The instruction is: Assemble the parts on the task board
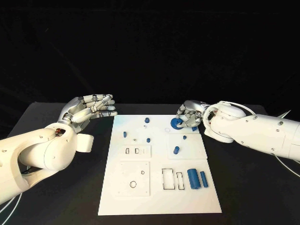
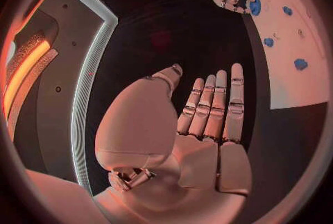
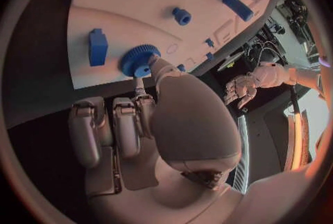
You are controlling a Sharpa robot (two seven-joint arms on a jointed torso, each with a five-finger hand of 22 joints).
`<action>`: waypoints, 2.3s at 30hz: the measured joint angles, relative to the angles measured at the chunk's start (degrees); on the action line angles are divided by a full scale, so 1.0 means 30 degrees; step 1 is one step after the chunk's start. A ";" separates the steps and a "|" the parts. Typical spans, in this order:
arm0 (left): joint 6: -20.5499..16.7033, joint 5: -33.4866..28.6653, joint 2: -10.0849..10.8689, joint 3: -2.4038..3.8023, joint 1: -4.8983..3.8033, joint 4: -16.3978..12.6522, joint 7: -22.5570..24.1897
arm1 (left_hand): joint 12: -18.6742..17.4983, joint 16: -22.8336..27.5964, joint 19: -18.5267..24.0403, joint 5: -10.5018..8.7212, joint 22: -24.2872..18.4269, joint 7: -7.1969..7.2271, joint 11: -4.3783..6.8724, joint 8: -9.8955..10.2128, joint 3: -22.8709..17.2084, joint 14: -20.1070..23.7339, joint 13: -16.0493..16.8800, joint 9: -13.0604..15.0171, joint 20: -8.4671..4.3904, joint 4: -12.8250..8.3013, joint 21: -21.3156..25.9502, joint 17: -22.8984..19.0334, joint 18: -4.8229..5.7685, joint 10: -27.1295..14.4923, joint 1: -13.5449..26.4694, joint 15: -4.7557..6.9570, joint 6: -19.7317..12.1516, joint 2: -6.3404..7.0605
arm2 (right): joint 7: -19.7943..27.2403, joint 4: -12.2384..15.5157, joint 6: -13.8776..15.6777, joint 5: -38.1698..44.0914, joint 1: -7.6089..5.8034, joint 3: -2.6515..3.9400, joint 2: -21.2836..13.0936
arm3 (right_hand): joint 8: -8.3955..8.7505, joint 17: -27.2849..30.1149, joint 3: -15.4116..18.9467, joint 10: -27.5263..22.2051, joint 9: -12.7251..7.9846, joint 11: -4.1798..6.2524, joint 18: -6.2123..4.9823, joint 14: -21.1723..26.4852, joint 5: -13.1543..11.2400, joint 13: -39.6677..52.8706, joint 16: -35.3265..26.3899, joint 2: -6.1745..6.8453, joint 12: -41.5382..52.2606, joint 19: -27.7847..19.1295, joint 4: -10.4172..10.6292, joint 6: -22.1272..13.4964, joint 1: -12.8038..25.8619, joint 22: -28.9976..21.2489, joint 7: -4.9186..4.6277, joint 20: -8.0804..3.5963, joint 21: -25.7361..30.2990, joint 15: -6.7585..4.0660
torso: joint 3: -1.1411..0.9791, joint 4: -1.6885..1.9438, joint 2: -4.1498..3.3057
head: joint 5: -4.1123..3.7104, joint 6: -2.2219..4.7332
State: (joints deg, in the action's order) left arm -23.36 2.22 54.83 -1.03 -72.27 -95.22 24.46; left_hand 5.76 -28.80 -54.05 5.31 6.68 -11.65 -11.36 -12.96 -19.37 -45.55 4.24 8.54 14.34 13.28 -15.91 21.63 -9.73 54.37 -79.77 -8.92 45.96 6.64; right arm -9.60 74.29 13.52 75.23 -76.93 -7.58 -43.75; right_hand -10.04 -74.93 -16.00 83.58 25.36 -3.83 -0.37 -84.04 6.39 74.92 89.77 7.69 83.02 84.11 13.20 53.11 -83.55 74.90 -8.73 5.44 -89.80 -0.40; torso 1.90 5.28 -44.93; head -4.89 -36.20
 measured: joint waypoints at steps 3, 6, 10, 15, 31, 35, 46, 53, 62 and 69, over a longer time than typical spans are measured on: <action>0.0000 0.0000 0.0002 0.0000 0.0000 0.0000 -0.0011 | 0.0000 0.0000 0.0000 0.0000 -0.0001 0.0000 0.0000 0.0000 0.0000 0.0000 0.0000 0.0000 -0.0001 0.0000 0.0000 -0.0001 -0.0001 0.0000 0.0001 0.0001 0.0000 0.0000 | 0.0063 0.0298 0.0232 0.0324 0.0090 -0.0029 -0.0025 | -0.0016 0.0000 -0.0176 0.0021 -0.0006 -0.0017 0.0000 0.0000 -0.0022 0.0000 0.0000 0.0222 0.0074 0.0000 -0.0009 0.0122 0.0221 0.0013 0.0043 0.0000 0.0000 0.0000 | -0.0002 -0.0004 0.0000 | 0.0000 -0.0002; 0.0000 -0.0001 0.0003 0.0000 0.0000 0.0000 -0.0021 | 0.0000 0.0000 0.0000 0.0000 -0.0001 0.0000 0.0000 0.0000 0.0000 0.0000 0.0000 0.0000 0.0000 0.0000 0.0000 -0.0002 -0.0001 0.0000 0.0000 0.0001 0.0000 0.0000 | 0.0097 0.0559 0.0444 0.0673 0.0163 -0.0047 -0.0061 | -0.0052 0.0000 -0.0269 0.0021 -0.0024 -0.0018 0.0000 0.0000 -0.0024 -0.0001 0.0000 0.0309 0.0175 0.0000 -0.0057 0.0194 0.0308 0.0015 0.0114 0.0000 0.0000 0.0000 | -0.0002 -0.0004 0.0000 | -0.0013 -0.0004; 0.0000 -0.0001 0.0003 0.0000 0.0000 -0.0001 -0.0033 | 0.0000 0.0000 0.0000 0.0000 -0.0002 0.0000 0.0000 0.0000 0.0000 0.0000 0.0000 0.0000 -0.0001 0.0000 0.0000 0.0014 0.0000 0.0000 0.0000 0.0000 0.0000 0.0000 | 0.0147 0.0918 0.0820 0.1153 0.0251 -0.0078 -0.0146 | -0.0051 0.0001 -0.0435 0.0086 -0.0040 0.0047 -0.0001 0.0000 -0.0035 -0.0001 0.0000 0.0333 0.0188 0.0000 -0.0045 0.0273 0.0331 0.0015 0.0140 0.0000 0.0001 0.0000 | -0.0002 -0.0004 0.0000 | -0.0024 -0.0015; 0.0005 -0.0002 -0.0007 0.0000 0.0000 -0.0001 -0.0043 | 0.0000 0.0001 0.0000 0.0000 -0.0002 0.0000 -0.0001 0.0000 0.0000 0.0000 0.0001 0.0000 0.0000 0.0000 0.0000 0.0015 0.0000 0.0000 0.0000 0.0000 0.0000 0.0000 | 0.0249 0.1244 0.1547 0.1629 0.0328 -0.0107 -0.0201 | -0.0125 0.0002 -0.0684 0.0088 -0.0035 0.0047 -0.0001 0.0000 -0.0072 -0.0002 -0.0001 0.0560 0.0318 0.0000 -0.0054 0.0499 0.0557 0.0014 0.0147 0.0000 0.0002 0.0000 | -0.0002 -0.0005 0.0002 | -0.0029 0.0038; 0.0025 -0.0004 -0.0020 0.0000 0.0003 0.0051 -0.0060 | 0.0000 0.0001 0.0000 0.0000 -0.0005 -0.0001 0.0000 0.0000 0.0000 0.0070 0.0000 0.0000 0.0000 0.0000 0.0001 0.0012 0.0000 0.0000 -0.0076 0.0070 0.0001 -0.0076 | 0.0310 0.2756 0.3609 0.2473 0.0133 -0.0081 -0.0537 | -0.0194 0.0003 -0.0958 0.0085 -0.0039 0.0046 -0.0002 0.0000 -0.0111 -0.0004 -0.0001 0.0716 0.0589 0.0000 -0.0107 0.0601 0.0714 0.0010 0.0241 0.0000 0.0003 -0.0001 | 0.0027 0.0000 0.0018 | 0.0070 0.0148; 0.0030 -0.0005 -0.0022 0.0000 0.0003 0.0052 -0.0063 | 0.0000 0.0001 0.0000 0.0000 -0.0006 -0.0001 -0.0001 0.0000 0.0000 0.0070 0.0001 0.0000 0.0000 0.0000 0.0001 0.0011 0.0000 0.0000 -0.0076 0.0070 0.0001 -0.0076 | 0.0157 0.3079 0.3900 0.2795 0.0091 -0.0081 -0.0184 | -0.0188 0.0004 -0.1080 0.0085 -0.0062 0.0046 -0.0002 0.0000 -0.0114 -0.0004 -0.0001 0.0730 0.0589 0.0000 -0.0132 0.0612 0.0735 0.0009 0.0253 0.0000 0.0004 -0.0001 | 0.0029 -0.0016 0.0015 | 0.0135 0.0172; 0.0046 -0.0006 -0.0105 -0.0001 0.0003 0.0036 -0.0067 | 0.0000 0.0001 0.0000 0.0000 0.0009 -0.0001 -0.0001 0.0000 0.0000 0.0070 0.0000 0.0000 -0.0001 0.0000 0.0002 0.0008 0.0001 0.0000 -0.0076 0.0070 0.0001 -0.0076 | -0.0630 0.2858 0.4452 0.3946 0.0214 -0.0128 0.1817 | -0.0071 0.0005 -0.1400 0.0155 -0.0074 0.0116 -0.0003 0.0000 -0.0102 0.0002 -0.0001 0.0684 0.0588 0.0000 -0.0291 0.0733 0.0889 0.0006 0.0253 0.0000 0.0006 -0.0001 | 0.0053 0.0049 0.0000 | 0.0088 0.0220; 0.0052 -0.0007 -0.0168 -0.0002 0.0003 0.0047 -0.0070 | 0.0001 0.0002 0.0000 0.0000 0.0008 -0.0001 -0.0001 0.0000 0.0000 0.0069 0.0000 0.0000 0.0000 0.0000 0.0002 0.0008 0.0001 0.0001 -0.0076 0.0070 0.0001 -0.0076 | -0.0918 0.2267 0.4656 0.4382 0.0489 -0.0154 0.2590 | -0.0118 0.0006 -0.1606 0.0153 -0.0134 0.0116 -0.0005 0.0001 -0.0094 0.0010 -0.0002 0.0708 0.0587 0.0000 -0.0397 0.0732 0.0914 0.0005 0.0254 0.0000 0.0017 -0.0001 | 0.0064 0.0073 -0.0022 | 0.0112 0.0266; 0.0053 -0.0008 -0.0258 -0.0001 -0.0002 0.0089 -0.0096 | 0.0000 -0.0079 0.0000 0.0000 0.0007 -0.0001 -0.0001 0.0000 0.0000 0.0142 0.0001 0.0000 -0.0001 0.0000 0.0002 0.0034 0.0000 0.0000 -0.0076 -0.0003 0.0002 -0.0076 | -0.1197 0.1359 0.4744 0.4718 0.0705 -0.0153 0.3429 | -0.0117 0.0007 -0.1607 0.0153 -0.0132 0.0115 -0.0005 0.0001 -0.0095 0.0008 -0.0001 0.0709 0.0587 0.0000 -0.0398 0.0723 0.0913 0.0003 0.0250 0.0000 0.0018 -0.0002 | 0.0064 0.0046 -0.0024 | 0.0126 0.0167; 0.0050 -0.0008 -0.0279 0.0000 -0.0002 0.0115 -0.0141 | 0.0000 -0.0078 0.0000 0.0000 0.0018 -0.0001 -0.0001 0.0000 0.0000 0.0141 0.0000 0.0000 0.0000 0.0000 0.0002 0.0032 0.0001 0.0001 -0.0076 -0.0003 0.0001 -0.0076 | -0.1355 0.0870 0.4739 0.4851 0.0873 -0.0168 0.3732 | -0.0110 0.0007 -0.1738 0.0152 -0.0126 0.0115 -0.0005 0.0001 -0.0097 0.0006 -0.0001 0.0784 0.0586 0.0000 -0.0427 0.0710 0.0986 0.0001 0.0241 -0.0001 0.0019 -0.0002 | 0.0040 0.0060 -0.0022 | 0.0190 0.0106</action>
State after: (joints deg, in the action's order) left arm -23.21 2.20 53.99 -1.03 -72.27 -94.87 24.04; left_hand 5.76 -29.03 -54.05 5.32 6.73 -11.66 -11.36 -12.96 -19.37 -45.13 4.24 8.54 14.34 13.28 -15.90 21.73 -9.73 54.37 -80.00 -8.92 45.96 6.41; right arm -13.66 76.90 27.73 89.78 -74.31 -8.09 -32.55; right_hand -10.37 -74.91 -21.22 84.03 24.98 -3.48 -0.39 -84.03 6.09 74.94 89.77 10.04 84.78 84.11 11.92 55.24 -80.59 74.91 -8.01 5.44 -89.75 -0.41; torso 2.02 5.46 -45.00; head -4.32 -35.88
